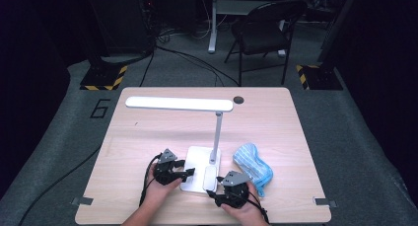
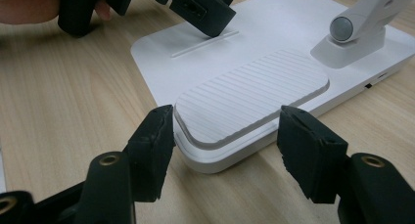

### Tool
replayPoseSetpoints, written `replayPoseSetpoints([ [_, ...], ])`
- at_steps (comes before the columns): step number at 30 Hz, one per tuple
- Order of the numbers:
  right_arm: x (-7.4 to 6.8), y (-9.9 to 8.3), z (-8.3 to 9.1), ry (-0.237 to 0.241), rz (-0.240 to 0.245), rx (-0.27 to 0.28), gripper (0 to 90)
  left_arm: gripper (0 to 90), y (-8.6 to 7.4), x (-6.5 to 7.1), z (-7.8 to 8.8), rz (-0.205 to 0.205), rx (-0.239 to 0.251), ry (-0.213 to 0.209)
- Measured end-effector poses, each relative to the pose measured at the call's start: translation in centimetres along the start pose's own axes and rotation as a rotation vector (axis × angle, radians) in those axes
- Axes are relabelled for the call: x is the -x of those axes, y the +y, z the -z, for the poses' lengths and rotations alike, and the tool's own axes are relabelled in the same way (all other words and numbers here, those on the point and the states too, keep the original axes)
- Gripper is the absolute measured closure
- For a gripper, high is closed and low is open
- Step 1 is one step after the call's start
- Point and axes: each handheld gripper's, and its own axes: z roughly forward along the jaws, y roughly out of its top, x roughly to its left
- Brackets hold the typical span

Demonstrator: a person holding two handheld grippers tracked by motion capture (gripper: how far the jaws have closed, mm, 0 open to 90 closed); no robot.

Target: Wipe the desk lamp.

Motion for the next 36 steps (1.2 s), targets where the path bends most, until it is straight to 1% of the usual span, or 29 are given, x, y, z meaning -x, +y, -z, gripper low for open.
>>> replayPoseSetpoints([
  [1, -0.1, 0.0, 0.0, 0.005, -0.001, -0.004, 39.4, 37.7, 0.0, 0.1, 0.2, -0.002, -0.002, 0.001],
  [2, -0.2, 0.1, -0.1, 0.0, -0.005, -0.003, 40.0, 37.5, 0.0, 0.2, 0.3, -0.003, 0.006, 0.011],
  [3, -0.2, 0.1, -0.2, 0.002, 0.01, -0.003, 40.5, 37.4, 0.0, 0.3, 0.5, -0.014, 0.005, 0.013],
  [4, -0.3, 0.2, -0.3, 0.0, 0.0, -0.005, 40.9, 37.4, 0.0, 0.4, 0.7, -0.029, 0.009, 0.012],
  [5, -0.4, 0.2, -0.4, 0.0, 0.005, -0.008, 41.2, 37.4, 0.0, 0.7, 0.9, -0.031, 0.021, 0.014],
  [6, -0.4, 0.3, -0.6, -0.001, 0.021, -0.01, 41.4, 37.4, 0.0, 0.8, 1.0, -0.034, 0.022, 0.008],
  [7, -0.5, 0.3, -0.7, 0.001, 0.02, -0.016, 41.6, 37.3, 0.0, 0.9, 1.1, -0.042, 0.024, 0.005],
  [8, -0.5, 0.4, -0.8, 0.001, 0.032, -0.01, 41.8, 37.0, 0.0, 1.1, 1.1, -0.04, 0.02, 0.0],
  [9, -0.6, 0.4, -0.8, 0.002, 0.029, -0.019, 41.9, 37.0, 0.0, 1.1, 1.1, -0.04, 0.02, 0.0],
  [11, -0.5, 0.4, -1.0, 0.004, 0.021, -0.013, 42.0, 36.4, -0.1, 1.4, 0.8, -0.051, 0.017, -0.017],
  [12, -0.5, 0.4, -0.9, 0.009, 0.015, -0.014, 41.9, 36.4, -0.1, 1.6, 0.7, -0.066, 0.015, -0.017],
  [13, -0.4, 0.4, -0.9, 0.018, 0.017, -0.02, 41.9, 36.3, -0.2, 1.8, 0.5, -0.065, 0.029, -0.011],
  [14, -0.4, 0.4, -1.0, 0.014, 0.002, -0.013, 41.9, 36.1, -0.2, 1.8, 0.5, -0.065, 0.029, -0.011],
  [15, -0.2, 0.5, -1.0, 0.02, 0.008, -0.013, 41.9, 35.8, -0.2, 2.1, 0.5, -0.083, 0.019, -0.02],
  [16, -0.2, 0.5, -1.0, 0.019, 0.001, -0.013, 41.9, 35.6, -0.1, 2.2, 0.3, -0.098, 0.022, -0.017],
  [18, -0.2, 0.5, -1.0, 0.022, -0.006, -0.018, 42.0, 35.0, -0.1, 2.4, 0.3, -0.101, 0.014, -0.023],
  [19, -0.1, 0.6, -1.1, 0.022, -0.012, -0.016, 42.0, 34.9, -0.2, 2.7, 0.0, -0.115, 0.028, -0.016],
  [22, -0.1, 0.6, -1.2, 0.022, -0.016, -0.013, 42.0, 34.7, -0.2, 2.9, -0.2, -0.124, 0.037, -0.013],
  [23, -0.1, 0.6, -1.2, 0.023, -0.017, -0.012, 43.0, 34.7, -0.2, 3.0, -0.3, -0.154, 0.039, -0.007],
  [24, -0.1, 0.6, -1.2, 0.023, -0.017, -0.012, 43.0, 34.5, -0.2, 3.0, -0.3, -0.154, 0.039, -0.007],
  [25, -0.1, 0.6, -1.0, 0.029, -0.011, -0.02, 47.1, 34.3, -0.3, 3.2, -0.4, -0.142, 0.05, -0.009],
  [26, -0.2, 0.6, -0.8, 0.028, 0.0, -0.026, 47.1, 34.2, -0.3, 3.2, -0.5, -0.142, 0.05, -0.01],
  [28, -0.2, 0.6, -0.3, 0.026, -0.001, -0.017, 47.1, 34.2, -0.3, 3.2, -0.5, -0.144, 0.05, -0.008],
  [30, 0.1, 0.8, 0.5, 0.015, -0.011, 0.006, 46.7, 33.5, -0.3, 3.2, -0.5, -0.146, 0.047, -0.01],
  [31, 0.1, 0.8, 0.5, 0.015, -0.011, 0.006, 46.7, 33.5, -0.3, 3.2, -0.5, -0.148, 0.043, -0.012],
  [32, 0.5, 1.2, 1.6, -0.02, -0.015, 0.043, 45.2, 31.7, -0.3, 3.4, -0.5, -0.158, 0.043, -0.007],
  [33, 0.9, 1.5, 2.2, -0.047, -0.015, 0.061, 44.0, 31.4, -0.3, 3.4, -0.6, -0.154, 0.043, -0.006],
  [35, 1.9, 1.9, 3.4, -0.092, -0.021, 0.079, 42.0, 31.4, -0.3, 3.4, -0.6, -0.153, 0.043, -0.005],
  [36, 2.4, 2.0, 4.1, -0.111, -0.032, 0.079, 41.9, 31.3, -0.3, 3.4, -0.6, -0.154, 0.043, -0.005],
])
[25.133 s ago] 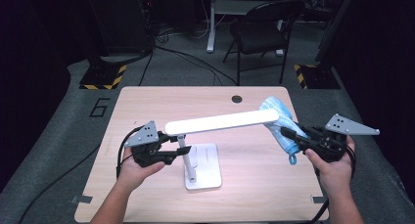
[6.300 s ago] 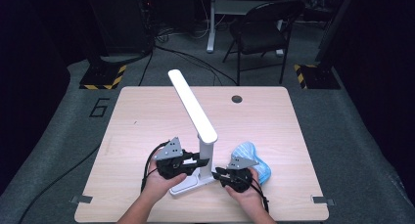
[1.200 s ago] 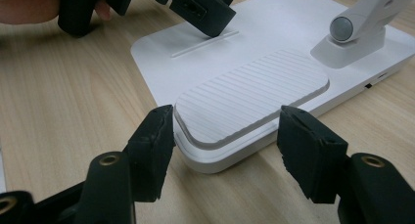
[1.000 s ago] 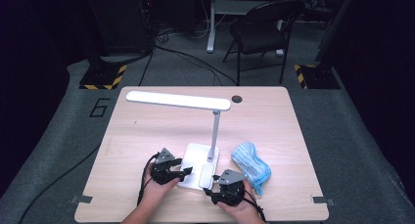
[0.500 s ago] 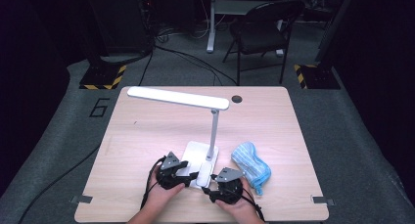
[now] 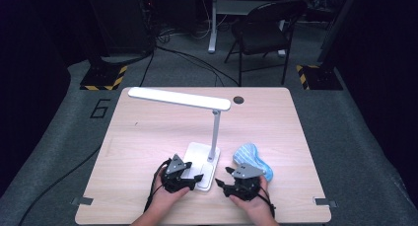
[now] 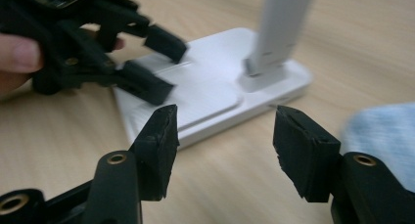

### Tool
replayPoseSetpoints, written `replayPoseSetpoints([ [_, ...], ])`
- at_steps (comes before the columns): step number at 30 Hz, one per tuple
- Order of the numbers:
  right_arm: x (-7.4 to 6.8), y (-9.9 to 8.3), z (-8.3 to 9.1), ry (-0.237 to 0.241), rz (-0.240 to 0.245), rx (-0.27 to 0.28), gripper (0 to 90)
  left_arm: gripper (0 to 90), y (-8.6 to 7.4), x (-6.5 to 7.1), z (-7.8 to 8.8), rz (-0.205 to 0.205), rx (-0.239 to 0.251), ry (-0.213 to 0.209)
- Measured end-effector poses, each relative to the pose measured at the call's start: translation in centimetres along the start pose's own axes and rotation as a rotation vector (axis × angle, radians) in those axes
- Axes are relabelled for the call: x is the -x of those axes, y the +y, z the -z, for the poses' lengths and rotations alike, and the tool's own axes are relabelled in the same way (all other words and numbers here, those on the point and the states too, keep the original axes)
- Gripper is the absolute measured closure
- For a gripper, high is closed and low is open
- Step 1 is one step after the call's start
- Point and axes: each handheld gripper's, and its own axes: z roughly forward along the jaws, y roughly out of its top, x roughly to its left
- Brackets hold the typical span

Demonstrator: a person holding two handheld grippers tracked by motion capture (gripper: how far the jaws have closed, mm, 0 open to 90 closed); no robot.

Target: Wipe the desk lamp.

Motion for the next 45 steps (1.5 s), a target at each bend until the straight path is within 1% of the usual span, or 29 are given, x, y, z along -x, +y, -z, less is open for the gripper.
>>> replayPoseSetpoints([
  [1, 0.7, 0.1, 0.5, -0.025, 0.001, 0.007, 42.0, 31.3, 0.0, 0.0, 0.0, 0.0, 0.0, 0.0],
  [2, 0.7, 0.1, 0.5, -0.025, 0.001, 0.007, 42.0, 31.3, 0.0, 0.0, 0.0, 0.0, 0.0, 0.0],
  [3, 1.4, 0.1, 1.0, -0.054, -0.005, 0.013, 42.0, 31.3, 0.0, 0.0, 0.0, 0.001, 0.0, 0.0],
  [4, 2.6, 0.0, 1.9, -0.104, -0.043, 0.014, 42.0, 31.3, 0.0, 0.0, 0.0, 0.001, 0.001, 0.0],
  [5, 3.2, -0.2, 2.3, -0.127, -0.062, 0.017, 42.0, 31.2, 0.0, 0.0, 0.0, 0.001, 0.0, -0.001],
  [6, 3.7, -0.5, 2.6, -0.16, -0.063, 0.01, 41.9, 31.2, 0.0, 0.0, 0.0, 0.001, 0.0, -0.001],
  [7, 3.7, -0.5, 2.6, -0.16, -0.063, 0.01, 41.9, 31.2, 0.0, 0.0, 0.0, 0.001, 0.001, 0.0],
  [8, 4.5, -1.0, 2.9, -0.216, -0.068, -0.011, 41.2, 31.0, 0.0, 0.0, 0.0, 0.001, 0.0, -0.001],
  [9, 4.8, -1.3, 3.0, -0.226, -0.067, -0.025, 41.1, 31.0, 0.0, 0.0, 0.0, 0.001, 0.0, -0.003],
  [11, 5.4, -2.0, 2.9, -0.233, -0.098, -0.038, 41.0, 30.8, 0.0, 0.0, 0.0, 0.001, 0.003, -0.002],
  [12, 5.7, -2.3, 2.7, -0.231, -0.1, -0.045, 41.1, 30.8, 0.0, 0.0, 0.0, 0.005, 0.005, -0.002],
  [14, 6.1, -2.9, 2.4, -0.25, -0.089, -0.081, 41.1, 30.8, 0.0, 0.0, 0.0, 0.006, 0.006, -0.002],
  [15, 6.3, -3.2, 2.2, -0.243, -0.103, -0.108, 41.1, 30.8, 0.0, 0.0, 0.0, 0.006, 0.006, -0.001],
  [17, 6.7, -3.8, 1.7, -0.224, -0.136, -0.125, 41.1, 30.8, 0.0, 0.0, 0.0, 0.007, 0.007, -0.002],
  [18, 6.9, -4.1, 1.6, -0.215, -0.132, -0.141, 41.2, 30.8, 0.0, 0.0, 0.0, 0.007, 0.007, -0.002],
  [19, 6.9, -4.3, 1.4, -0.212, -0.154, -0.153, 41.2, 30.8, 0.0, 0.0, 0.0, 0.006, 0.007, -0.002],
  [21, 7.1, -4.7, 1.3, -0.204, -0.169, -0.137, 41.0, 30.8, 0.0, 0.0, 0.0, 0.006, 0.007, -0.001],
  [24, 7.1, -4.9, 1.3, -0.201, -0.18, -0.131, 40.0, 30.8, 0.0, 0.0, 0.0, 0.006, 0.006, -0.002],
  [25, 7.1, -5.0, 1.3, -0.201, -0.164, -0.13, 39.6, 30.8, 0.0, 0.0, 0.0, 0.001, 0.003, -0.002],
  [26, 7.0, -5.0, 1.3, -0.205, -0.169, -0.126, 39.4, 30.8, 0.0, 0.0, 0.0, 0.001, 0.003, -0.002],
  [27, 7.0, -5.1, 1.2, -0.205, -0.154, -0.124, 39.3, 30.8, 0.0, 0.0, 0.0, 0.001, 0.003, -0.003],
  [30, 7.1, -5.1, 1.3, -0.202, -0.156, -0.127, 39.5, 30.8, 0.0, 0.0, 0.0, 0.002, 0.004, -0.003],
  [32, 6.9, -5.1, 1.2, -0.207, -0.178, -0.125, 39.5, 30.8, 0.0, 0.0, 0.0, 0.003, 0.003, -0.004],
  [34, 6.9, -5.1, 1.2, -0.21, -0.155, -0.133, 39.2, 30.8, 0.0, 0.0, 0.0, 0.008, 0.007, -0.003],
  [36, 6.9, -5.2, 1.1, -0.206, -0.14, -0.13, 38.7, 30.8, 0.0, 0.0, 0.0, 0.008, 0.007, -0.003],
  [40, 6.9, -5.1, 1.1, -0.197, -0.148, -0.13, 36.8, 30.8, 0.0, 0.0, 0.0, 0.008, 0.007, -0.003],
  [43, 6.7, -5.1, 1.0, -0.191, -0.123, -0.137, 31.8, 30.8, 0.0, 0.0, 0.0, 0.007, 0.006, -0.004],
  [44, 6.7, -5.1, 1.0, -0.186, -0.09, -0.147, 29.9, 30.8, 0.0, 0.0, 0.0, 0.01, 0.007, -0.005],
  [45, 6.5, -5.1, 0.9, -0.189, -0.085, -0.156, 29.3, 30.8, 0.0, 0.0, 0.0, 0.01, 0.007, -0.005],
])
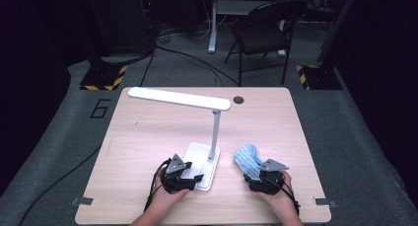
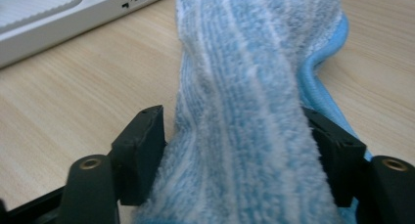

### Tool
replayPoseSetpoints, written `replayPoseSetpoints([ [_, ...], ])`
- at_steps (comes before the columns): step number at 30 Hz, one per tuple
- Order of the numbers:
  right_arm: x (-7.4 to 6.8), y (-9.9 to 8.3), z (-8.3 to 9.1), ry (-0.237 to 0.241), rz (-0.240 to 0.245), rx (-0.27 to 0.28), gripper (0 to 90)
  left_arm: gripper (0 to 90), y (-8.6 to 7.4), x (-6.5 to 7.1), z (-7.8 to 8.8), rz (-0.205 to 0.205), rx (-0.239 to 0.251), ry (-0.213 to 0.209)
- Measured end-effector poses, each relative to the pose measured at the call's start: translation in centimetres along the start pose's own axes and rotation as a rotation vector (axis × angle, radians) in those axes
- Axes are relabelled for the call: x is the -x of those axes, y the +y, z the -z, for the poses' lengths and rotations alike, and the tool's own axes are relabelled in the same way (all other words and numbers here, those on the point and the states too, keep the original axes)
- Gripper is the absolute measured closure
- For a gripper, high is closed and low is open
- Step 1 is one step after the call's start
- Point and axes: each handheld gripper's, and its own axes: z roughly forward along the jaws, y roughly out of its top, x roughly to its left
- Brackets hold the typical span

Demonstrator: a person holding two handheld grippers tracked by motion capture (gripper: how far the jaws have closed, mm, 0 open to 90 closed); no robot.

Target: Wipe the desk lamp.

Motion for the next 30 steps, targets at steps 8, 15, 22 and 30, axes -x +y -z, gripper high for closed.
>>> replayPoseSetpoints([
  [8, 0.5, -0.1, 0.4, -0.015, -0.026, 0.017, 49.4, 30.8, 0.0, 0.0, 0.0, -0.003, 0.0, 0.0],
  [15, 0.9, -0.1, 0.4, -0.003, -0.05, 0.049, 55.7, 30.9, 0.0, 0.0, 0.0, 0.0, -0.002, -0.002],
  [22, 1.0, -0.3, 0.4, 0.006, -0.042, 0.053, 55.0, 30.8, 0.0, 0.0, 0.0, -0.008, -0.002, -0.005],
  [30, 0.0, 0.2, 0.8, -0.024, 0.001, 0.017, 56.7, 29.8, 0.0, 0.2, 0.0, -0.021, -0.008, 0.002],
])
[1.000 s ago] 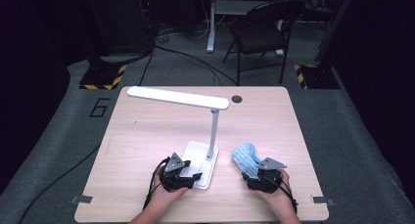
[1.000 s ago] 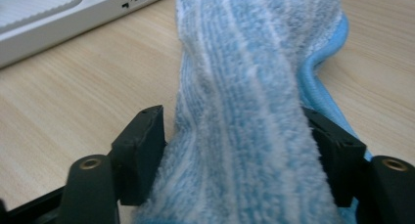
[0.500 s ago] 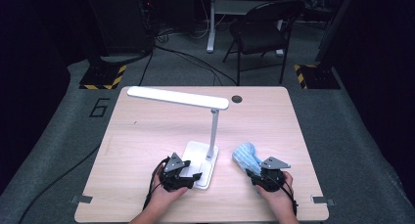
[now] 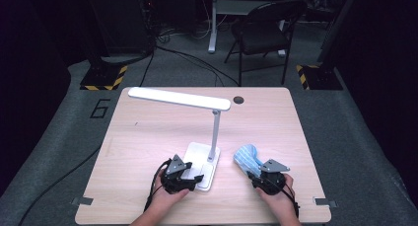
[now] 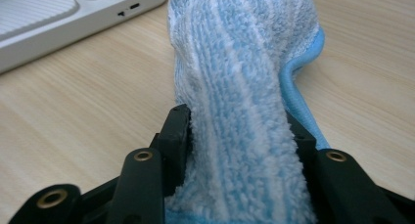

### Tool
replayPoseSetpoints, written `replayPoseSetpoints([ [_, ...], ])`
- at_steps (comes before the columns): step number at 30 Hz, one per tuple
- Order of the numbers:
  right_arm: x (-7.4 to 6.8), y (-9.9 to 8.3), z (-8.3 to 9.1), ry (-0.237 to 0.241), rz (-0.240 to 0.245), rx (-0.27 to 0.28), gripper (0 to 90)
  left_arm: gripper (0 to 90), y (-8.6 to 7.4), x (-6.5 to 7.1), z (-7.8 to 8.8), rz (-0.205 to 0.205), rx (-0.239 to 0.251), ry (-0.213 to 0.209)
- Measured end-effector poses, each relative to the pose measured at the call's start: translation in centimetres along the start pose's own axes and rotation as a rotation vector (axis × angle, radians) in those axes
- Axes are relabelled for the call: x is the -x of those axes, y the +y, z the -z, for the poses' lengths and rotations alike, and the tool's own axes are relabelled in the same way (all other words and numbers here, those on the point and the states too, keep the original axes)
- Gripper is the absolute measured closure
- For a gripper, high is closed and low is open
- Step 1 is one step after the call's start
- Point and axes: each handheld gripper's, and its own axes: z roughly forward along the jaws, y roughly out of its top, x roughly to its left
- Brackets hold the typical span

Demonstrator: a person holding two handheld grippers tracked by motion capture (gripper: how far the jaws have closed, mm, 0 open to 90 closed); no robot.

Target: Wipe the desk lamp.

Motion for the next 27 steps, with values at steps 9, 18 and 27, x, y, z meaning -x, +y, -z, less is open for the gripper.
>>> replayPoseSetpoints([
  [9, -0.5, 0.7, 0.1, 0.032, -0.071, 0.001, 61.0, 29.4, 0.0, 0.0, 0.0, -0.002, -0.002, 0.001],
  [18, -0.6, 2.1, -0.5, 0.023, -0.1, -0.016, 60.9, 29.5, -0.1, 0.2, 0.1, 0.005, 0.001, 0.006],
  [27, -1.0, 4.2, -2.0, 0.045, -0.101, -0.047, 60.4, 29.4, -0.2, 0.2, 0.3, -0.005, 0.001, -0.008],
])
